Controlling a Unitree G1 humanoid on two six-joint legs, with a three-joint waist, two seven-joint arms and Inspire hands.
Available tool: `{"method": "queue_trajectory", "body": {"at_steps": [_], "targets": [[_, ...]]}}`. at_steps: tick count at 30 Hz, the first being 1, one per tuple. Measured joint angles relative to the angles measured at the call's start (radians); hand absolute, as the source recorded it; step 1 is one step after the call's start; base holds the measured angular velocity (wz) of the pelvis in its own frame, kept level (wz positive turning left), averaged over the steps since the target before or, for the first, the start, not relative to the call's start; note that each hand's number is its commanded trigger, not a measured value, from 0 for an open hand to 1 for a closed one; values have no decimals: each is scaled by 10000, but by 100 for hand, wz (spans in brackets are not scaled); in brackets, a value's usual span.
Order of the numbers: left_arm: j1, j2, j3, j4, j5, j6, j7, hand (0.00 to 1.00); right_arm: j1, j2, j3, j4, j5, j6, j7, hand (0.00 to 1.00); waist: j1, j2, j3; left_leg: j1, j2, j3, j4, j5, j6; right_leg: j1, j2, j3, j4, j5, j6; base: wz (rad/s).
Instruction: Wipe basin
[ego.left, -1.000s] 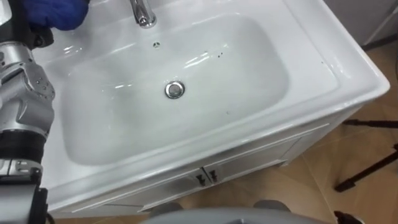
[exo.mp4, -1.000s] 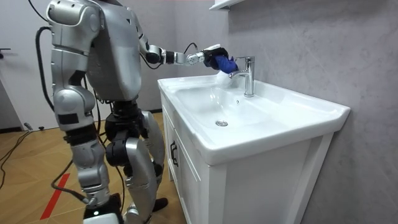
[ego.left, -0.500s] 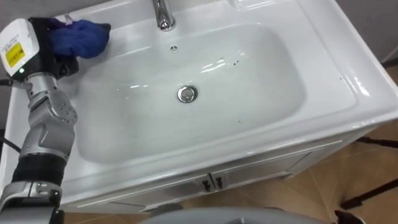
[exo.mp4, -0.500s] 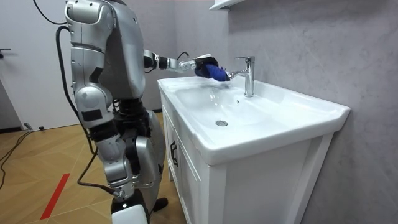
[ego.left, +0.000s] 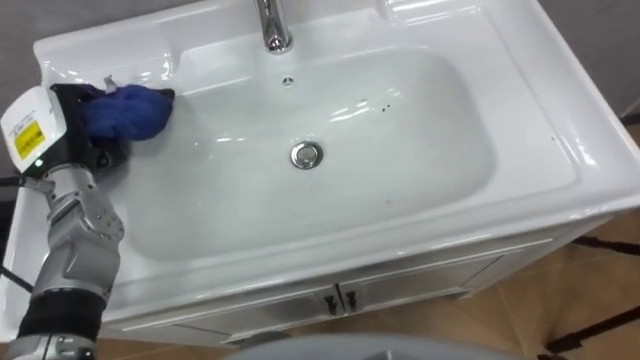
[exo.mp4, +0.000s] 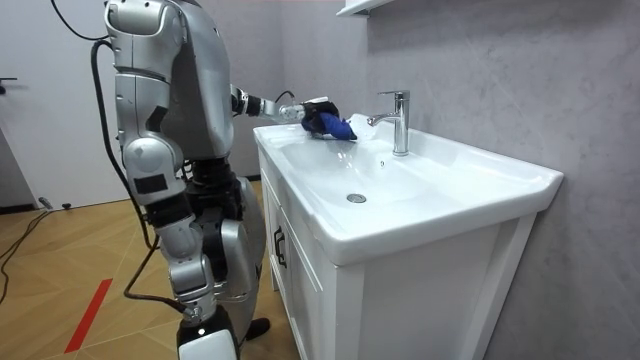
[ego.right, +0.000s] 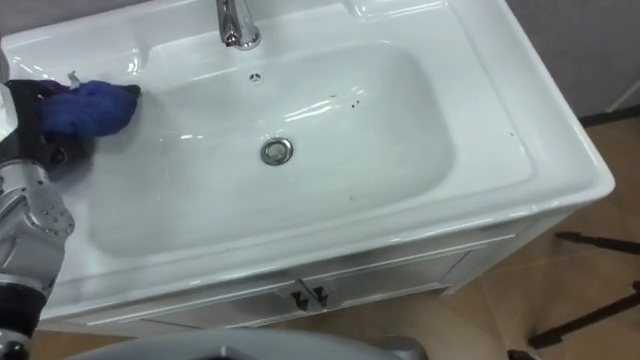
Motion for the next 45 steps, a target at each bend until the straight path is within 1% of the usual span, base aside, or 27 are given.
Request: {"method": "queue_trajectory", "body": {"at_steps": [4, 6, 9, 10, 11, 12, 14, 17, 18, 19, 20, 21, 25, 27, 31, 35, 40, 41, 43, 45], "targets": [[165, -1, 1, -52, -2, 9, 0, 100, -15, 0, -11, -53, -162, 22, 1, 0, 19, -4, 2, -39, -25, -132, 8, 24, 1, 27, 8, -80, -9, 0, -1, 7], [239, -14, 1, -60, -8, 9, -1, 100, -12, -1, -11, -206, -157, 130, 3, 0, 18, -13, 7, -8, -32, -159, 6, 32, 2, 74, 6, -117, -8, 0, 0, 6], [353, -143, 2, -71, -8, 12, -2, 100, -35, 2, -10, -288, -174, 201, 13, 0, 45, -21, 10, 9, -37, -178, 15, 36, 3, 114, 5, -144, -10, 0, 0, 3], [424, -200, 2, -78, -11, 12, -3, 100, -61, 17, -11, -293, -238, 203, 15, 0, 50, -84, 40, 10, -43, -183, 18, 38, 6, 134, 3, -166, -12, -1, 0, 4], [534, -241, 1, -110, -13, 13, -4, 100, -88, 45, -11, -293, -252, 212, 15, 0, 49, -84, 24, 10, -51, -187, 18, 45, 4, 145, 0, -171, -25, -3, 1, 3], [579, -261, 12, -172, -21, 11, 36, 100, -100, 63, -11, -291, -251, 220, 15, 0, 49, -134, 40, 10, -51, -186, 18, 46, 5, 145, 0, -169, -36, -4, 2, 0], [643, -298, 13, -282, -2, 47, 3, 100, -108, 141, -11, -317, -278, 391, 17, 0, 70, -190, 6, 4, -66, -190, 17, 51, 10, 183, 8, -161, -145, -4, 2, 0], [675, -315, 12, -290, 5, 144, -80, 100, -110, 187, -10, -333, -343, 472, 61, 0, 59, -204, -56, 7, -96, -202, 16, 51, 12, 205, -9, -146, -156, -8, 11, 0], [678, -329, 12, -290, 6, 160, -84, 96, -115, 187, -10, -333, -343, 512, 71, 0, 55, -204, -57, 7, -100, -210, 16, 52, 13, 208, -11, -147, -152, -9, 13, 0], [678, -355, 11, -289, 7, 198, -84, 69, -122, 188, -10, -336, -342, 571, 82, 0, 55, -192, -65, 11, -104, -218, 13, 52, 13, 216, -12, -148, -151, -11, 16, 0], [680, -368, 8, -288, 7, 233, -103, 31, -135, 187, -8, -344, -341, 641, 83, 0, 51, -183, -71, 20, -105, -225, 4, 53, 14, 227, -9, -149, -150, -11, 17, 0], [681, -375, 8, -288, 7, 248, -114, 0, -139, 187, -6, -355, -340, 651, 83, 0, 45, -177, -75, 26, -107, -231, -6, 53, 14, 234, -7, -152, -152, -11, 16, 0], [689, -467, 33, -287, 10, 370, -207, 0, -103, 185, -2, -447, -342, 784, 79, 0, 51, -162, -81, 182, -154, -214, -170, 89, 14, 302, -28, -124, -155, -11, 17, -2], [727, -534, 62, -287, 21, 426, -255, 0, 30, 185, -3, -669, -340, 787, 79, 0, 52, -160, -79, 226, -157, -214, -163, 89, 14, 353, -31, -127, -162, -11, 17, 0], [842, -759, 178, -277, 15, 438, -256, 0, 39, 184, -4, -741, -333, 787, 75, 0, 60, -117, -62, 229, -155, -216, -158, 90, 14, 366, -26, -142, -163, -12, 18, 0], [840, -772, 190, -223, -73, 437, -219, 0, 44, 179, -5, -821, -315, 791, 73, 0, 17, -86, -57, 220, -156, -216, -149, 91, 17, 371, -31, -157, -177, -10, 21, 0], [803, -799, 239, -122, -826, 428, -105, 0, 32, 172, -105, -986, -309, 771, 70, 0, 3, 44, -51, 221, -157, -217, -158, 93, 19, 379, -28, -157, -190, -10, 21, 0], [802, -911, 376, -130, -991, 426, -84, 0, 29, 173, -105, -998, -306, 769, 69, 0, 2, 57, -49, 228, -157, -219, -159, 92, 19, 391, -27, -161, -193, -10, 21, 0], [801, -1020, 478, -165, -1183, 423, -15, 0, 25, 175, -106, -999, -314, 770, 69, 0, 3, 59, -46, 227, -159, -238, -160, 92, 19, 397, -26, -175, -193, -10, 21, 2], [798, -1062, 549, -189, -1213, 403, -9, 0, 7, 174, -108, -991, -319, 771, 69, 0, 0, 54, -42, 216, -162, -255, -161, 92, 19, 393, -26, -198, -192, -10, 21, 2]]}}
